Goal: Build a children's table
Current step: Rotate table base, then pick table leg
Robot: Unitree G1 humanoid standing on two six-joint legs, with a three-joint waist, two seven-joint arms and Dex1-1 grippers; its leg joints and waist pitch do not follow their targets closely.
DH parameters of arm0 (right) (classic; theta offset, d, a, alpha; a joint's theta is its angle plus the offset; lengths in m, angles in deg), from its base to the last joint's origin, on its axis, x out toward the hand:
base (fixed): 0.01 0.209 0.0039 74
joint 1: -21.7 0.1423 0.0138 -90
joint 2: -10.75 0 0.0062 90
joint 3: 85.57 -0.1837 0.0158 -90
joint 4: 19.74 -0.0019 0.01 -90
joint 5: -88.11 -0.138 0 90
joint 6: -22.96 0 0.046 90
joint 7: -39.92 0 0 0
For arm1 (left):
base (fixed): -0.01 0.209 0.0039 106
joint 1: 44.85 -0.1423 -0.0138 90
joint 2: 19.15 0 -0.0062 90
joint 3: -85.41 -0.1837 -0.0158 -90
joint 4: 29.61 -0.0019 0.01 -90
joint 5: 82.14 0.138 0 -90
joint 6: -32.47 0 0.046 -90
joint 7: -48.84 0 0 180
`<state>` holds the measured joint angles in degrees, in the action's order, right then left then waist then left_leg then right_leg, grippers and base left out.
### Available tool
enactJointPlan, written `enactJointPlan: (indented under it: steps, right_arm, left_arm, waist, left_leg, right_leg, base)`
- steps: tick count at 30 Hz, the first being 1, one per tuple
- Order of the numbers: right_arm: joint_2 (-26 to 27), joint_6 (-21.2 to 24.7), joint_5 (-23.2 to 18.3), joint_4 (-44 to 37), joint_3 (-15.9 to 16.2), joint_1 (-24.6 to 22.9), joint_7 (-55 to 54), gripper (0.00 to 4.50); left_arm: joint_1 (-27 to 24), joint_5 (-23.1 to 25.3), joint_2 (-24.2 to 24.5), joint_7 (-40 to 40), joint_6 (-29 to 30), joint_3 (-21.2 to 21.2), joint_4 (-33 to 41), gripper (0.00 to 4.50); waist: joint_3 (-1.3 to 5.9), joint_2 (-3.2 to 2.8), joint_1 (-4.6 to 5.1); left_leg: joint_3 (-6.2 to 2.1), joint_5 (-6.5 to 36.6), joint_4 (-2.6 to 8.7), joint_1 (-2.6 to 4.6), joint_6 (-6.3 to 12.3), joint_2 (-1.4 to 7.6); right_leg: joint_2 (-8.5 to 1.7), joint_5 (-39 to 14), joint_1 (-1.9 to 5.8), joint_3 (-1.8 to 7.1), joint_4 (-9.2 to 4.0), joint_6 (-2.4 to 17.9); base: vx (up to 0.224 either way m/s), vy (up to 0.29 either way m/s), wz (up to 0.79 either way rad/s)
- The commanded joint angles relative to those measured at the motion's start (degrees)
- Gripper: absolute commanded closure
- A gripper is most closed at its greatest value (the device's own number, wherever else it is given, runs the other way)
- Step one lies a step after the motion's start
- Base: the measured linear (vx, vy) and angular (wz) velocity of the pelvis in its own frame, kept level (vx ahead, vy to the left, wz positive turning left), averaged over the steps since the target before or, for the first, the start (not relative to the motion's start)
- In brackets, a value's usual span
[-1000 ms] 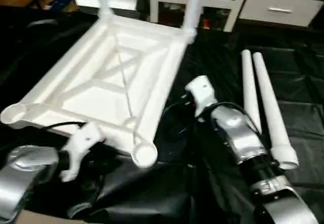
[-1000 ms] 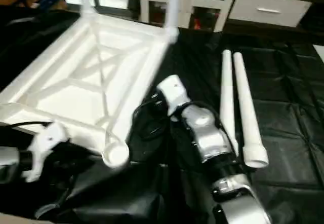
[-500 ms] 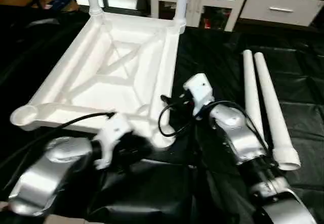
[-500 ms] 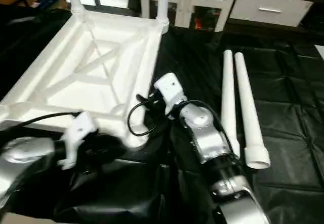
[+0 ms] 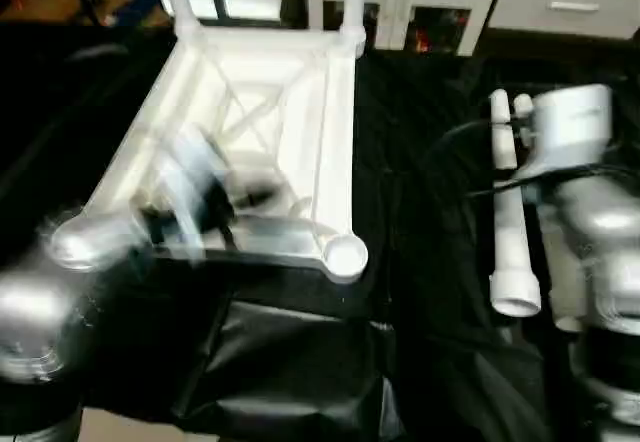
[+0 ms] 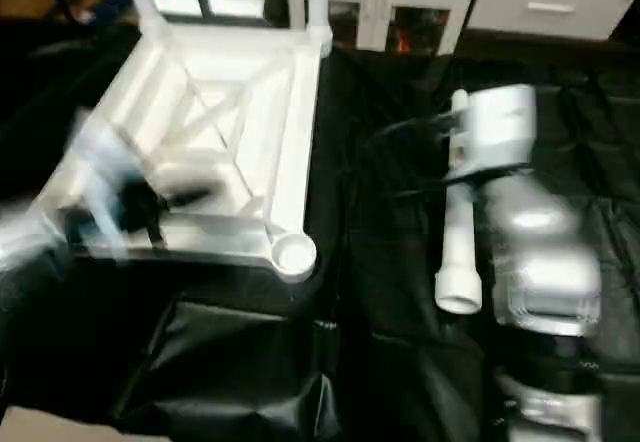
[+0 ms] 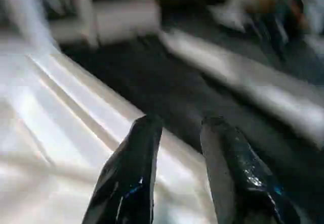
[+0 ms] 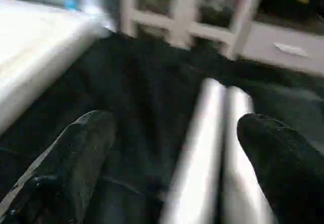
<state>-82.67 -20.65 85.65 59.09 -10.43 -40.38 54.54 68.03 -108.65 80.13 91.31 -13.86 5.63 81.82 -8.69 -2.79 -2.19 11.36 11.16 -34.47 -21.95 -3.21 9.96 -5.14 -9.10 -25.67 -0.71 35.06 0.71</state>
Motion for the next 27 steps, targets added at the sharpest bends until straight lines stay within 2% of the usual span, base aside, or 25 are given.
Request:
enactJointPlan:
  steps: [1,2,4,5,6,9,10,11,13,14,15,17,18,19,20,21,22,23,25,26,27]
  right_arm:
    - [-0.18,5.33,0.85,-1.77,-1.29,0.79,-0.86,0.16]
    - [-0.13,5.35,0.19,-1.84,-1.91,0.81,-1.27,0.08]
    - [-1.52,6.34,-1.17,-0.83,-3.04,0.13,-1.77,0.08]
    - [-1.76,7.29,-1.72,-0.64,-3.29,-0.03,-2.21,0.08]
    - [-1.79,8.02,-2.18,-0.60,-3.51,-0.08,-2.62,0.08]
    - [-2.13,13.39,-3.04,-1.02,-3.15,0.17,-4.25,0.08]
    - [-2.13,13.39,-3.04,-1.02,-3.15,0.17,-4.25,0.08]
    - [-1.85,18.84,-2.39,-1.58,-3.18,1.21,-3.18,0.08]
    - [-1.77,23.15,-2.57,-1.74,-2.82,1.97,-1.74,0.08]
    - [-1.49,24.89,-3.43,-1.67,-2.63,2.33,-1.06,0.08]
    - [-1.50,25.17,-3.63,-1.66,-2.58,2.38,-1.05,0.08]
    - [-1.63,27.64,-5.23,-1.51,-1.99,2.79,-1.26,0.08]
    - [-1.62,28.48,-5.66,-1.33,-1.81,3.03,-1.70,0.08]
    - [-1.57,29.58,-6.16,-0.95,-1.67,3.29,-1.78,0.08]
    - [-1.45,30.60,-6.29,-0.78,-1.68,3.59,-1.67,0.08]
    - [-1.45,30.60,-6.29,-0.78,-1.68,3.59,-1.67,0.08]
    - [-1.29,31.53,-6.16,-0.43,-1.55,3.78,-1.74,0.08]
    - [-1.28,33.11,-5.66,0.36,-0.83,3.76,-1.64,0.08]
    - [-0.96,33.98,-5.41,0.95,-0.84,3.74,-1.62,0.08]
    - [-0.86,35.06,-5.21,1.53,-0.75,3.68,-1.48,0.08]
    - [-0.94,35.81,-5.06,2.24,-0.59,3.49,-1.38,0.08]
  left_arm:
    - [0.51,-1.90,-1.92,-3.42,1.19,1.17,-2.32,2.95]
    - [0.96,-1.86,-2.64,-4.43,0.89,1.49,-2.87,2.90]
    - [2.82,2.15,-4.94,-9.04,-1.28,0.30,-5.76,2.90]
    - [2.98,4.20,-5.22,-9.96,-2.61,-1.13,-6.68,2.90]
    - [3.01,5.41,-5.38,-10.46,-3.42,-2.07,-7.25,2.90]
    - [1.45,7.99,-5.98,-10.67,-4.36,-6.23,-7.68,2.90]
    - [1.45,7.99,-5.98,-10.67,-4.36,-6.23,-7.68,2.90]
    - [0.44,8.66,-5.25,-10.14,-4.44,-8.53,-6.20,2.90]
    - [-0.45,8.71,-4.36,-9.38,-4.20,-10.61,-4.75,2.90]
    - [-1.25,7.46,-3.69,-7.66,-3.67,-11.79,-3.09,2.90]
    - [-1.35,7.29,-3.59,-7.37,-3.64,-11.96,-2.86,2.90]
    - [-2.49,5.30,-2.47,-4.18,-3.05,-13.57,-0.23,2.90]
    - [-3.11,4.14,-1.65,-2.34,-2.60,-14.37,1.29,2.90]
    - [-3.62,3.19,-0.59,-0.69,-1.83,-15.23,2.72,2.90]
    - [-3.94,2.70,0.08,0.26,-1.35,-15.80,3.59,2.90]
    - [-3.94,2.70,0.08,0.26,-1.35,-15.80,3.59,2.90]
    - [-4.21,2.40,0.72,1.02,-1.08,-16.27,4.21,2.90]
    - [-4.72,1.78,2.07,2.43,-0.47,-17.16,5.49,2.90]
    - [-5.06,1.33,2.88,3.33,-0.21,-17.56,6.18,2.90]
    - [-5.32,0.74,3.48,3.94,0.29,-17.69,6.77,2.90]
    - [-5.36,0.42,3.91,4.27,0.58,-17.73,7.28,2.90]
  waist:
    - [4.16,0.14,0.11]
    - [4.17,0.21,0.30]
    - [4.46,0.07,0.57]
    - [4.65,0.19,0.60]
    - [4.72,0.50,0.58]
    - [4.84,0.35,0.67]
    - [4.88,1.22,0.77]
    - [4.86,1.25,0.66]
    - [4.80,0.98,0.56]
    - [4.63,1.47,0.59]
    - [4.64,1.31,0.46]
    - [4.46,1.65,0.53]
    - [4.38,1.39,0.41]
    - [4.34,1.87,0.49]
    - [4.33,1.55,0.38]
    - [4.23,1.50,0.49]
    - [4.19,1.57,0.53]
    - [4.28,2.02,0.49]
    - [4.23,1.75,0.46]
    - [4.32,2.45,0.59]
    - [4.32,2.11,0.42]
  left_leg:
    - [-0.80,7.25,4.02,0.84,1.15,0.92]
    - [-0.88,6.84,4.12,0.62,1.37,0.96]
    - [-0.80,6.42,3.81,0.97,1.91,0.99]
    - [-0.97,4.92,3.82,0.57,2.71,1.04]
    - [-0.97,4.05,3.77,0.58,3.53,1.07]
    - [-0.86,2.31,3.65,0.70,4.44,1.16]
    - [-0.75,2.07,3.69,0.72,4.73,1.21]
    - [-0.78,1.58,3.70,0.71,5.12,1.23]
    - [-0.83,1.46,3.74,0.76,5.34,1.37]
    - [-0.67,2.34,3.80,0.89,5.13,1.44]
    - [-0.77,2.46,3.81,0.86,4.96,1.45]
    - [-0.64,2.87,3.95,1.00,4.51,1.58]
    - [-0.68,2.97,4.00,1.04,3.99,1.60]
    - [-0.56,3.10,4.03,1.05,3.75,1.56]
    - [-0.72,3.16,4.13,1.06,3.21,1.60]
    - [-0.62,3.66,4.12,1.16,2.64,1.55]
    - [-0.58,3.84,4.13,1.16,2.42,1.55]
    - [-0.58,3.69,4.12,1.09,2.10,1.50]
    - [-0.55,3.88,4.17,1.19,1.33,1.43]
    - [-0.46,3.78,4.17,1.15,1.24,1.45]
    - [-0.58,3.28,4.20,1.10,0.99,1.46]
  right_leg:
    - [-1.18,-7.67,4.11,1.36,-3.51,13.92]
    - [-1.24,-8.23,4.23,1.35,-3.60,13.51]
    - [-1.07,-8.61,3.94,1.35,-3.84,12.75]
    - [-1.11,-7.44,4.23,1.31,-3.72,12.54]
    - [-1.11,-7.21,4.19,1.32,-3.76,12.12]
    - [-0.97,-5.65,4.00,1.26,-3.63,12.65]
    - [-0.90,-5.13,4.03,1.34,-3.72,12.73]
    - [-0.86,-4.63,4.05,1.35,-3.51,13.05]
    - [-1.06,-5.23,3.92,1.35,-3.44,13.18]
    - [-1.01,-6.87,3.72,1.37,-3.72,12.98]
    - [-1.19,-7.32,3.81,1.41,-3.57,12.97]
    - [-1.23,-8.73,3.57,1.46,-3.77,12.61]
    - [-1.26,-9.39,3.49,1.45,-3.70,12.43]
    - [-1.19,-9.85,3.41,1.47,-3.82,12.20]
    - [-1.29,-10.29,3.43,1.46,-3.61,11.95]
    - [-1.18,-10.71,3.26,1.46,-3.69,11.66]
    - [-1.11,-10.68,3.24,1.49,-3.76,11.51]
    - [-1.17,-10.59,3.39,1.54,-3.68,11.17]
    - [-1.17,-11.04,3.24,1.59,-3.74,10.62]
    - [-1.14,-10.88,3.31,1.63,-3.76,10.62]
    - [-1.20,-10.38,3.37,1.65,-3.54,10.65]
  base:
    - [0.000,0.000,0.00]
    - [0.000,0.000,0.00]
    - [0.000,0.000,0.00]
    - [0.000,0.000,0.00]
    - [0.000,0.000,0.00]
    - [0.000,0.000,0.00]
    - [0.000,0.000,0.00]
    - [0.000,0.000,0.00]
    - [0.000,0.000,0.00]
    - [0.000,0.000,0.00]
    - [0.000,0.000,0.00]
    - [0.000,0.000,0.00]
    - [0.000,0.000,0.00]
    - [0.000,0.000,0.00]
    - [0.000,0.000,0.00]
    - [0.000,0.000,0.00]
    - [0.000,0.000,0.00]
    - [0.000,0.000,0.00]
    - [0.000,0.000,0.00]
    - [0.000,0.000,0.00]
    - [0.000,0.000,0.00]
